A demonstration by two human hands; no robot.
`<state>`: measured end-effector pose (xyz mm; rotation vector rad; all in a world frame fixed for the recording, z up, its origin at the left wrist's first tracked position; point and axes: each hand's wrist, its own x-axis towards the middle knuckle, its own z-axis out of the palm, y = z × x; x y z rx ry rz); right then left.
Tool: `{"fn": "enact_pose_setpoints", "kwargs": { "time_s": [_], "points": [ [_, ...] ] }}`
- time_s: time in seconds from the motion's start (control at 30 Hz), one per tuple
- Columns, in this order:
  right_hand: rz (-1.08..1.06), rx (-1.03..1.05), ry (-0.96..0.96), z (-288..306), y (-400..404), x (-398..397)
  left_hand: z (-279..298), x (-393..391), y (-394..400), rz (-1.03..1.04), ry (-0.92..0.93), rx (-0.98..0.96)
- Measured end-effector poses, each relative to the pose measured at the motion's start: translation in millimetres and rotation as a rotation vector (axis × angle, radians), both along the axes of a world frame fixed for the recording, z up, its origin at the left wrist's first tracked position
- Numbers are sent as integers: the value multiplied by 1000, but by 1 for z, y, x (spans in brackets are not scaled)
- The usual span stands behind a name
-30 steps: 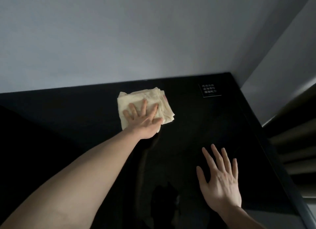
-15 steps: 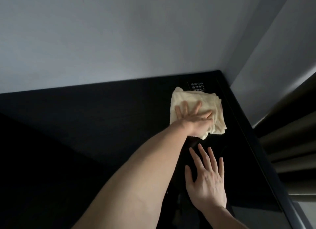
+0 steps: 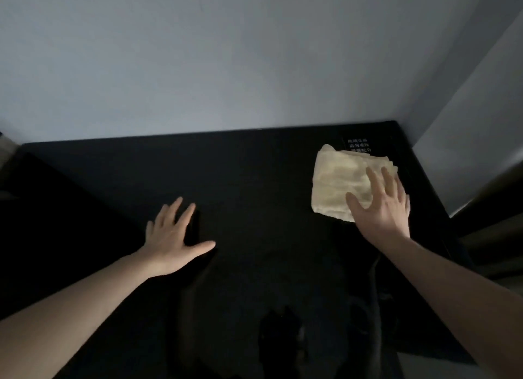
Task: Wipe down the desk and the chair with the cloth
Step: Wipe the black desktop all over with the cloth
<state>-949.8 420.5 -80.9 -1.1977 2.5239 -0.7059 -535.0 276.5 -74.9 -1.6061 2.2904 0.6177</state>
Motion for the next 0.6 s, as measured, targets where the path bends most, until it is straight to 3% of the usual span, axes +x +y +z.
{"fn": "enact_pose_setpoints", "kwargs": {
  "time_s": [0.2,0.33,0.6],
  "points": [
    [8,408,-30,-5,-44,-8,-16,60,16,54,-144,149],
    [-22,432,-10,-6,-62,53,-16,54,13,68,-121,202],
    [254,394,78,-16,-81,138,-6,50,11,79,-172,291]
  ]
}}
